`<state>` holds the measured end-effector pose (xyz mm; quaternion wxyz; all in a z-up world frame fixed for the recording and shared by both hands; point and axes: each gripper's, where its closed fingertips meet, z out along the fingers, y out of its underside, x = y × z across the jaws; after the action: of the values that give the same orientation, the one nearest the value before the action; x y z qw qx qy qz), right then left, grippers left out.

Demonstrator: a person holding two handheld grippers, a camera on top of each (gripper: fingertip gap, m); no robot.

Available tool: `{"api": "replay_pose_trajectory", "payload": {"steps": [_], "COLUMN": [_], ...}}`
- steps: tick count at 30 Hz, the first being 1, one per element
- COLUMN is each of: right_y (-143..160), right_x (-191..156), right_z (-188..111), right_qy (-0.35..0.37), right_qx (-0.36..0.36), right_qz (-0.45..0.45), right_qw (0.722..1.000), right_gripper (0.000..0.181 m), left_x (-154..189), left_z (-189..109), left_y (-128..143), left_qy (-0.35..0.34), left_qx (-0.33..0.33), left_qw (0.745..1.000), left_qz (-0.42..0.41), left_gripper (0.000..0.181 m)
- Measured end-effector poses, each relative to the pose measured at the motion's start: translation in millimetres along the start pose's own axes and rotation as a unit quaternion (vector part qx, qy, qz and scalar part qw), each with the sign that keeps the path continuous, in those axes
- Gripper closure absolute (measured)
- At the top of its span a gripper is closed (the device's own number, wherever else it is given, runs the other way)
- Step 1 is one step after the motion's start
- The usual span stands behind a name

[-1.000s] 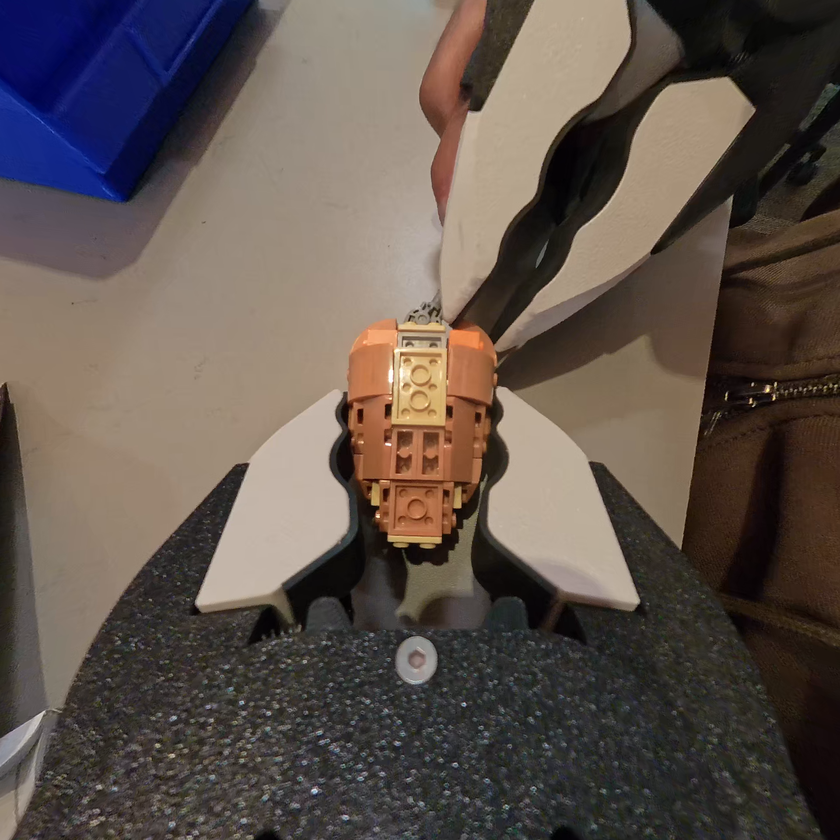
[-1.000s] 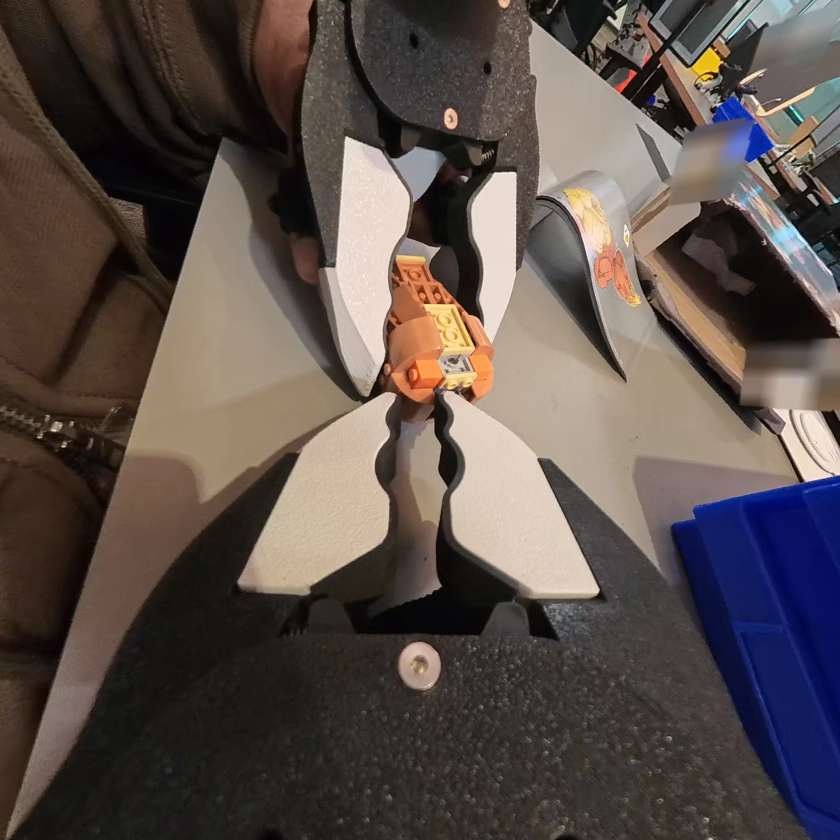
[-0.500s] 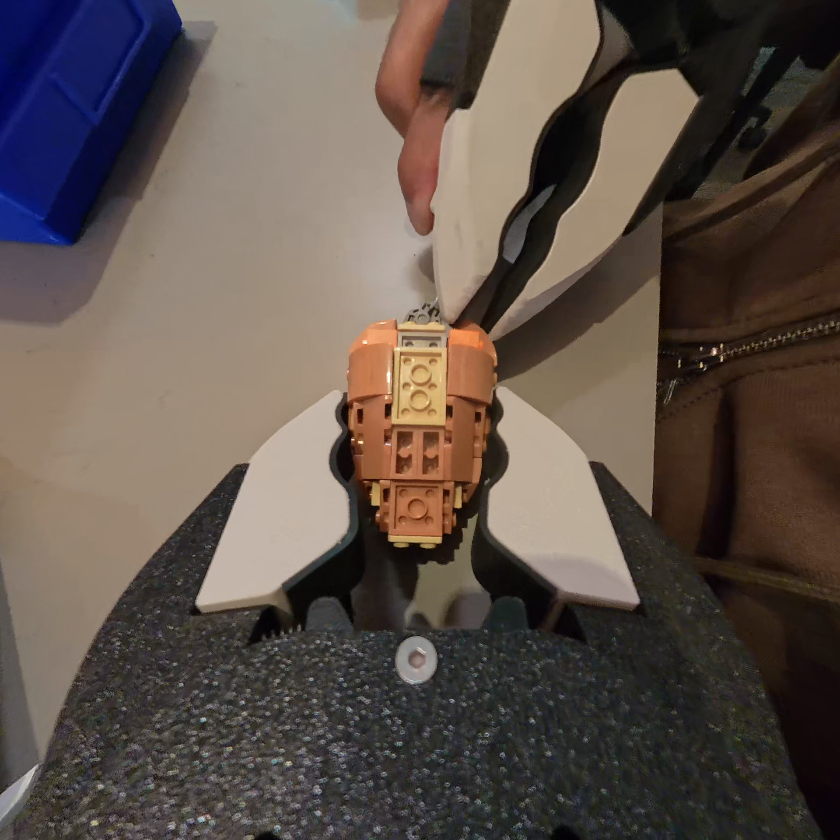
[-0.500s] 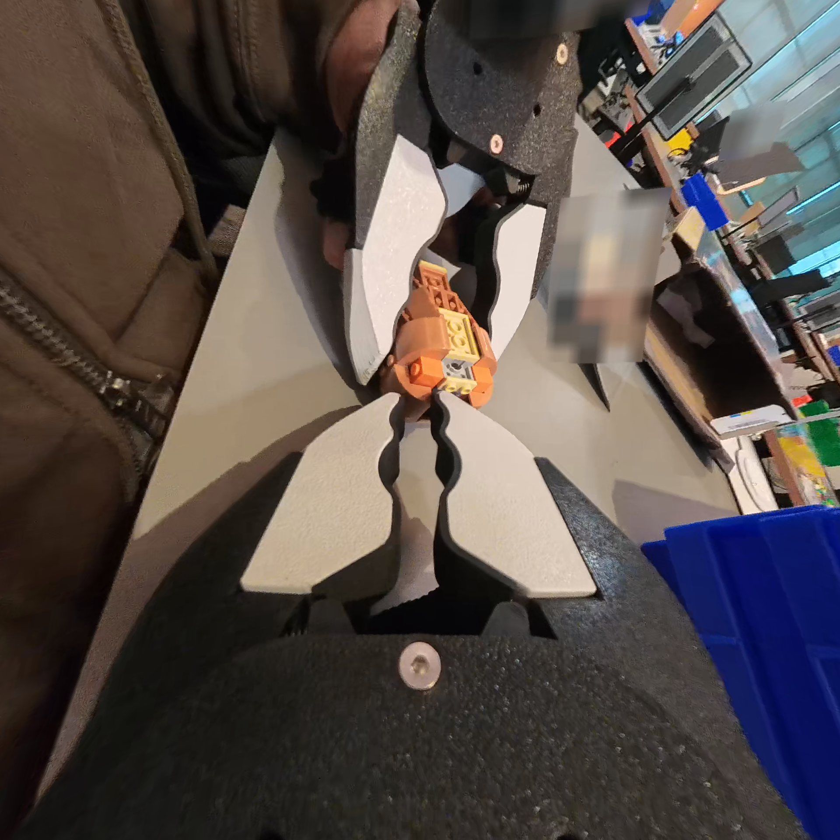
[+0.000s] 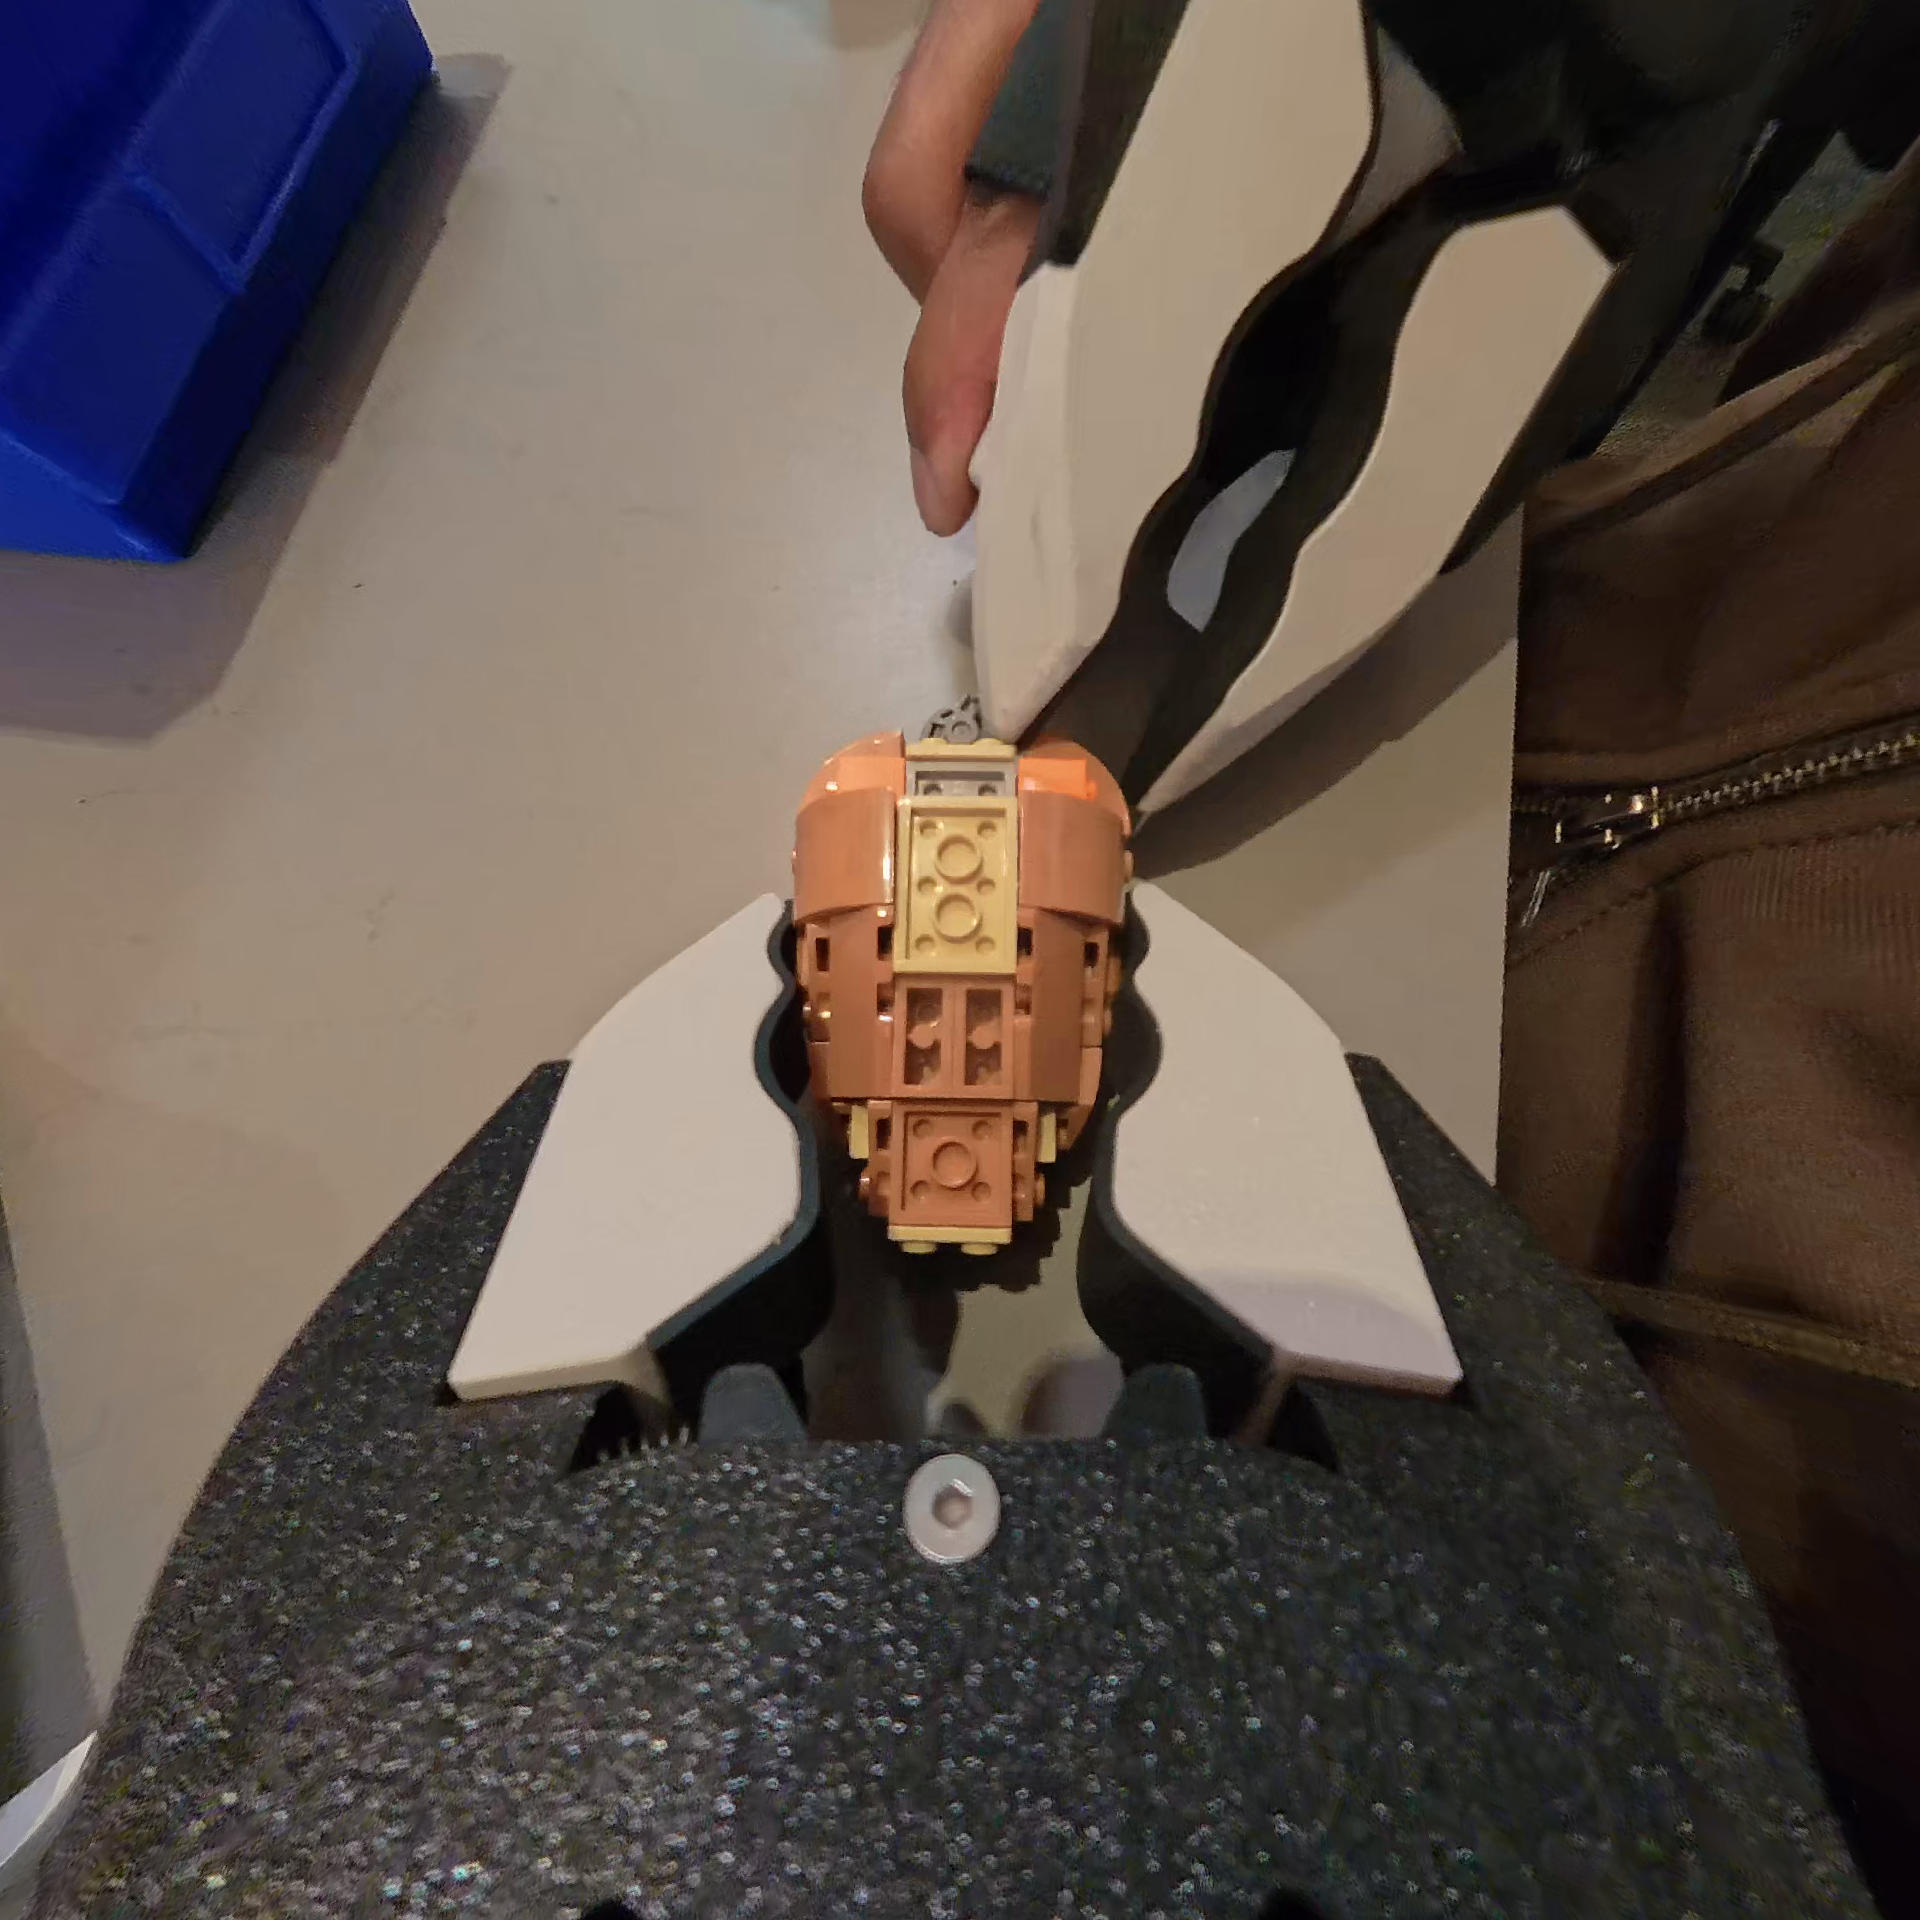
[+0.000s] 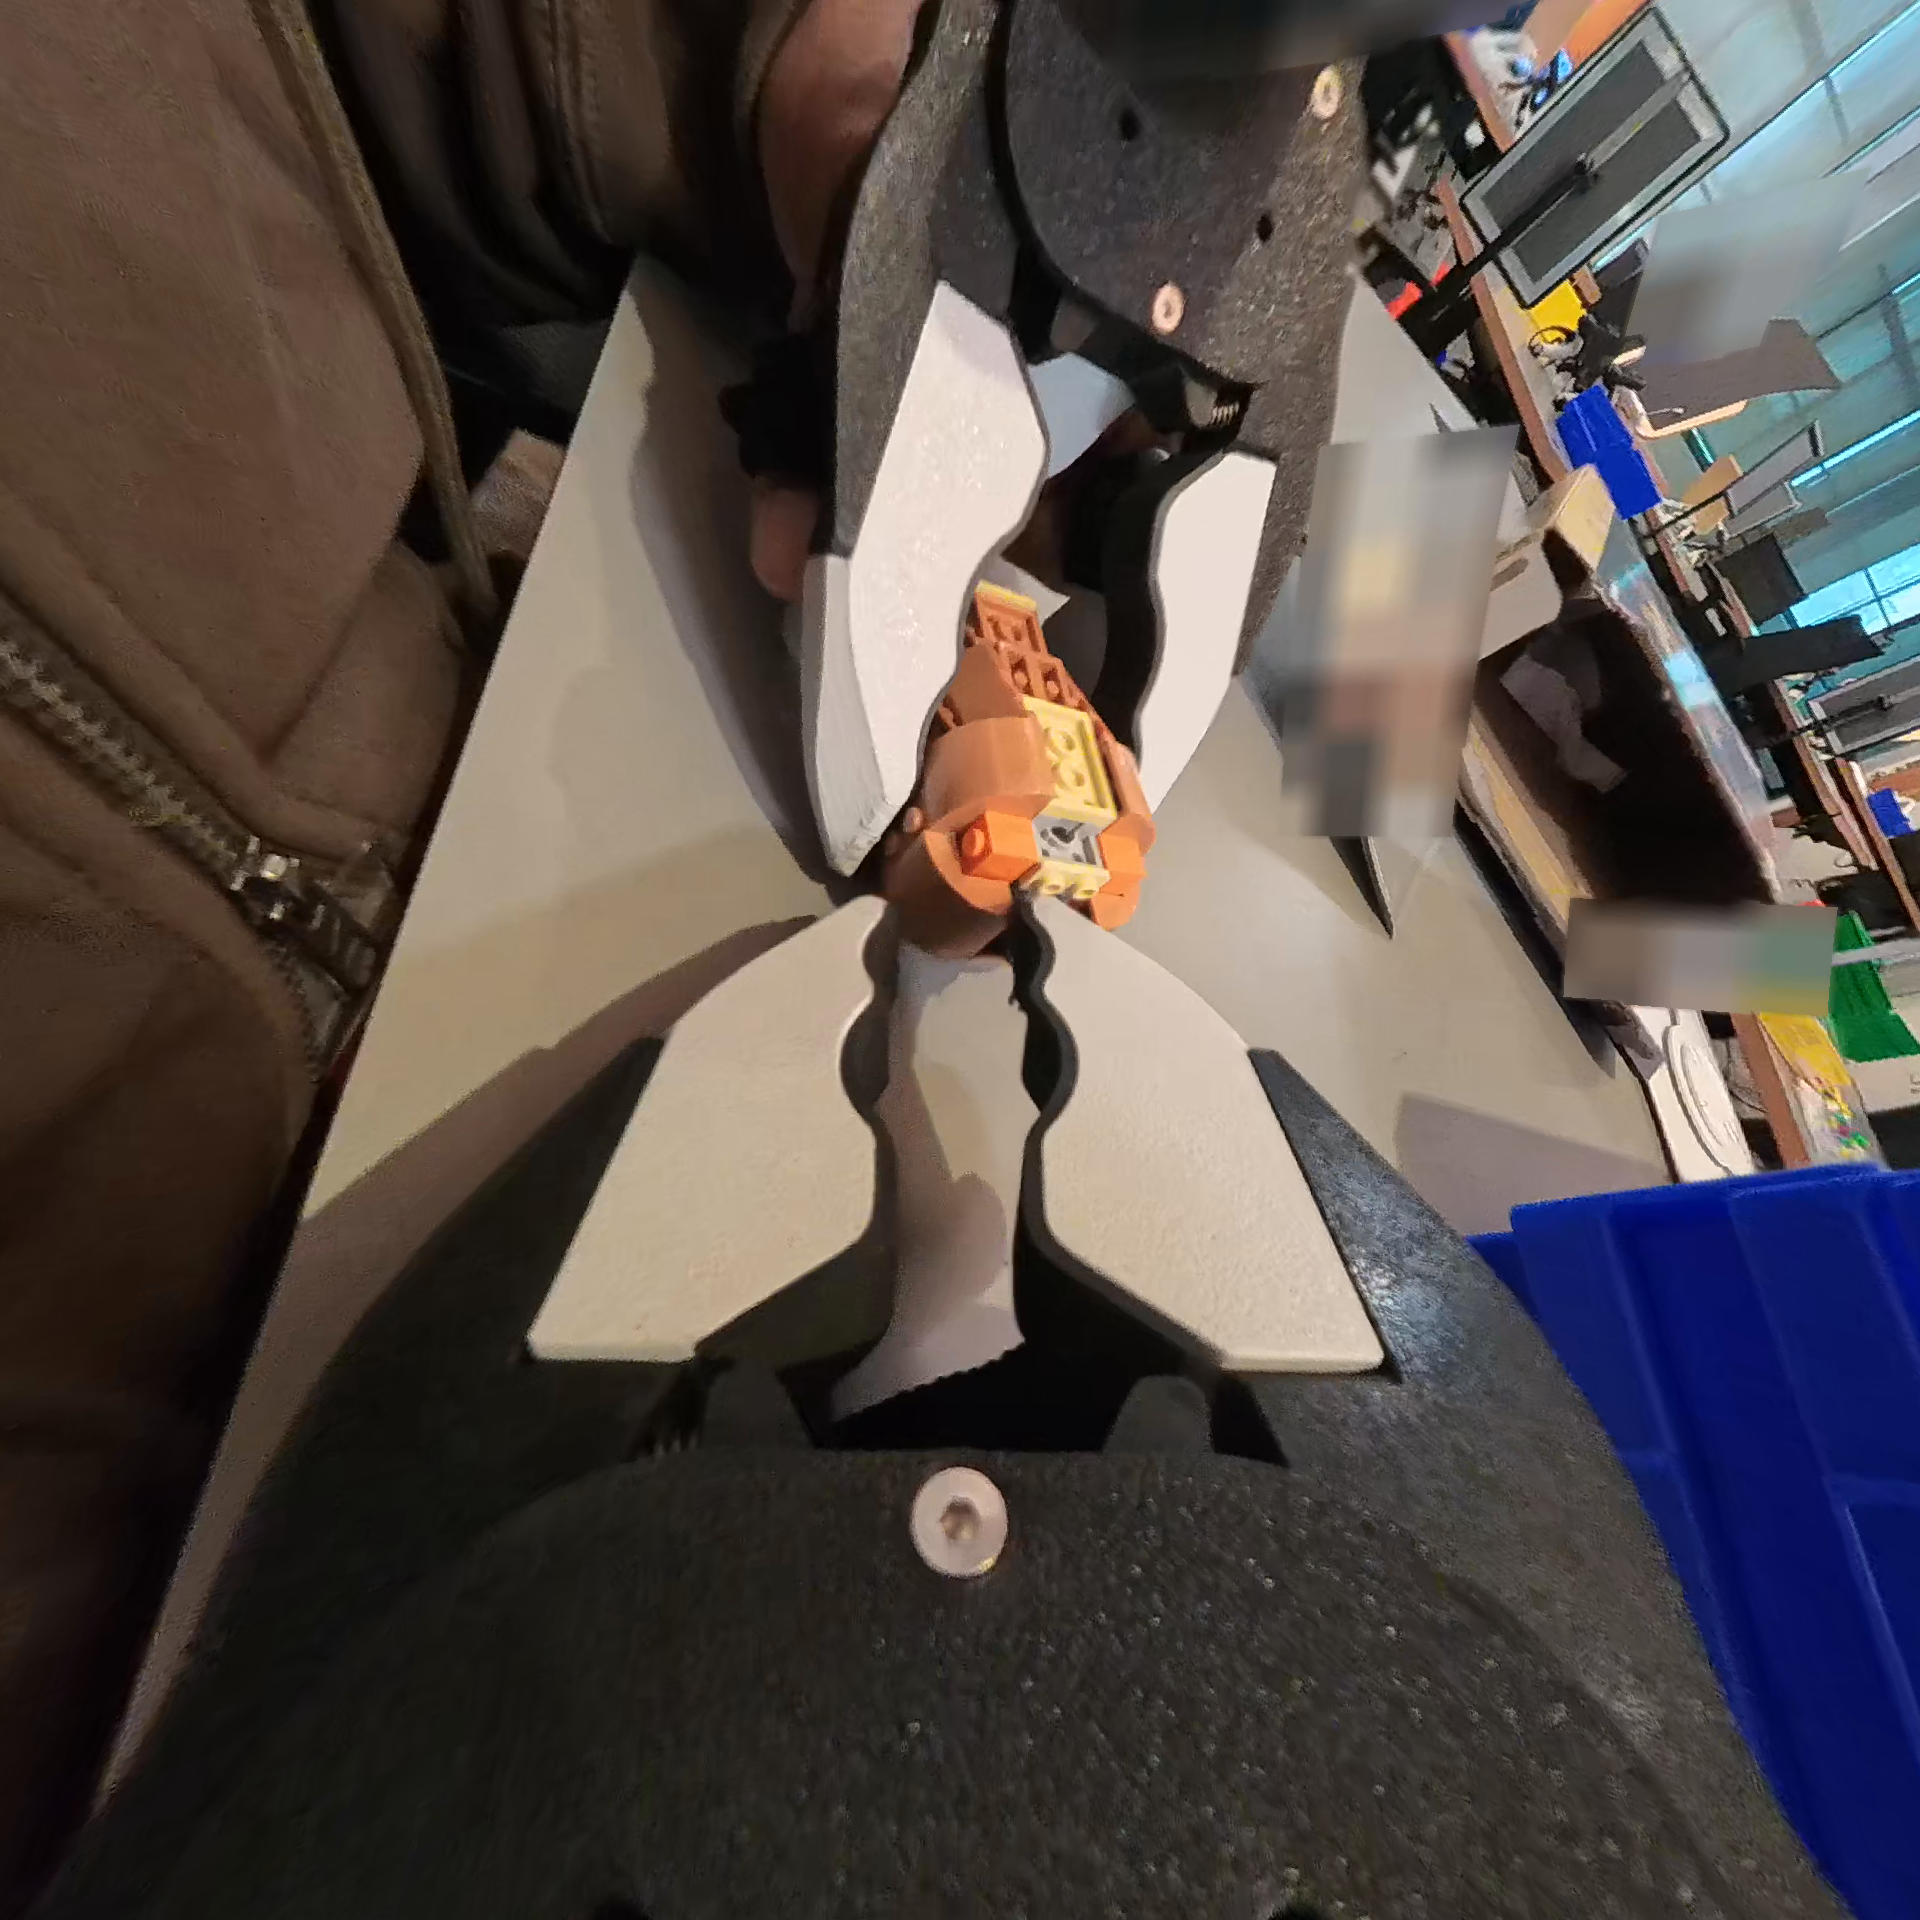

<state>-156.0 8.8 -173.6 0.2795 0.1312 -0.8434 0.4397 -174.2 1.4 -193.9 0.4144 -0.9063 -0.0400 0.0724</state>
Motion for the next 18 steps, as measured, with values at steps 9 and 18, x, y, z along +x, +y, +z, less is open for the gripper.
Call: {"api": "replay_pose_trajectory", "payload": {"steps": [9,18], "right_y": [2.0,2.9], "right_x": [3.8,7.5], "right_z": [5.8,8.8], "right_qy": [0.046,0.081], "right_qx": [-0.046,-0.067], "right_qz": [0.000,-0.041], "right_qw": [0.998,0.994], "right_gripper": [0.157,0.158], "left_x": [-4.6,-9.3], "left_z": [0.0,-0.4], "left_y": [0.6,1.7], "left_qy": [-0.016,-0.025], "left_qx": [-0.003,-0.005], "left_qw": [1.000,0.999], "left_qz": [-0.012,-0.027], "left_gripper": [0.125,0.124]}}
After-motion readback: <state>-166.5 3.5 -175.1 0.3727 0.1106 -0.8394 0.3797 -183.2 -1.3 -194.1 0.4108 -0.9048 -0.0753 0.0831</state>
